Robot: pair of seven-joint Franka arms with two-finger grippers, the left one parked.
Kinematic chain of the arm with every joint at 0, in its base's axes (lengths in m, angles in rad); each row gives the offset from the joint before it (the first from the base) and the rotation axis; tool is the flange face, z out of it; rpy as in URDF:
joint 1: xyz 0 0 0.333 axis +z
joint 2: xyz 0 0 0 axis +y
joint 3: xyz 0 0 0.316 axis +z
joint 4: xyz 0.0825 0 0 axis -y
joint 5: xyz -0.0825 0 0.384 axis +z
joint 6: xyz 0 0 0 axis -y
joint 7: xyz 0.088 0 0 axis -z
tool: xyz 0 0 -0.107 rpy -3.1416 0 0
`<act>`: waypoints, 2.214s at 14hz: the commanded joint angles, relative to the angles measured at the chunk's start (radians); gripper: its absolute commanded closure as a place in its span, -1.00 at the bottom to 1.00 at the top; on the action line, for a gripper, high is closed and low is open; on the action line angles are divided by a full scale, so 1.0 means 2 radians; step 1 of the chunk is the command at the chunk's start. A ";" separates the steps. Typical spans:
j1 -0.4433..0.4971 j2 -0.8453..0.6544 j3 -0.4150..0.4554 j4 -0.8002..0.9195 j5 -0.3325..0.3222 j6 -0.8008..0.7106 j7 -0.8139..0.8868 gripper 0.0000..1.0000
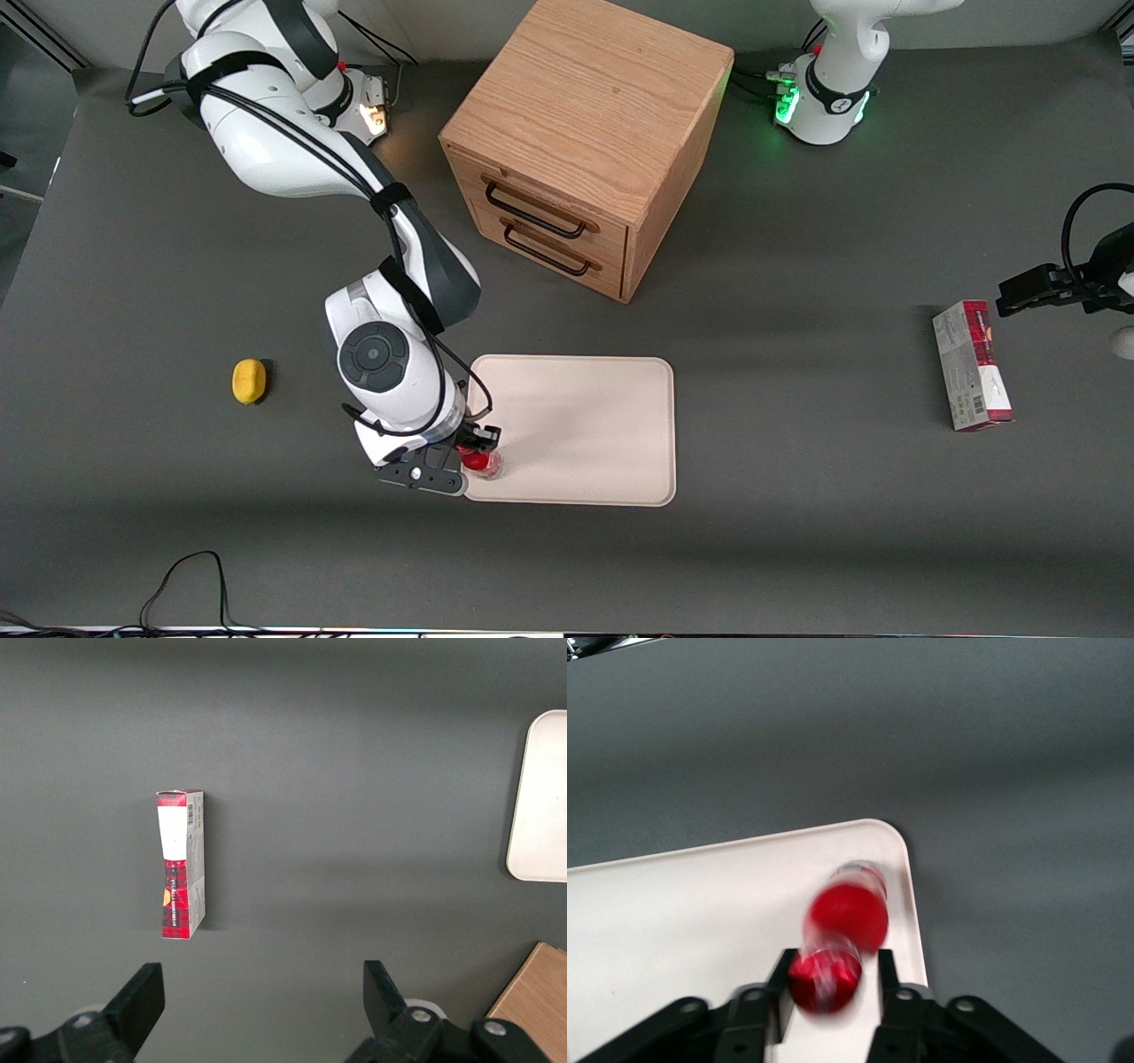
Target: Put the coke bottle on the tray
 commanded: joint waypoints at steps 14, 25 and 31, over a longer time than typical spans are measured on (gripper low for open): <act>-0.096 -0.315 -0.081 -0.196 0.085 -0.175 -0.310 -1.00; -0.151 -0.456 -0.122 -0.318 0.118 -0.191 -0.368 -1.00; -0.150 -0.452 -0.122 -0.317 0.118 -0.190 -0.370 -1.00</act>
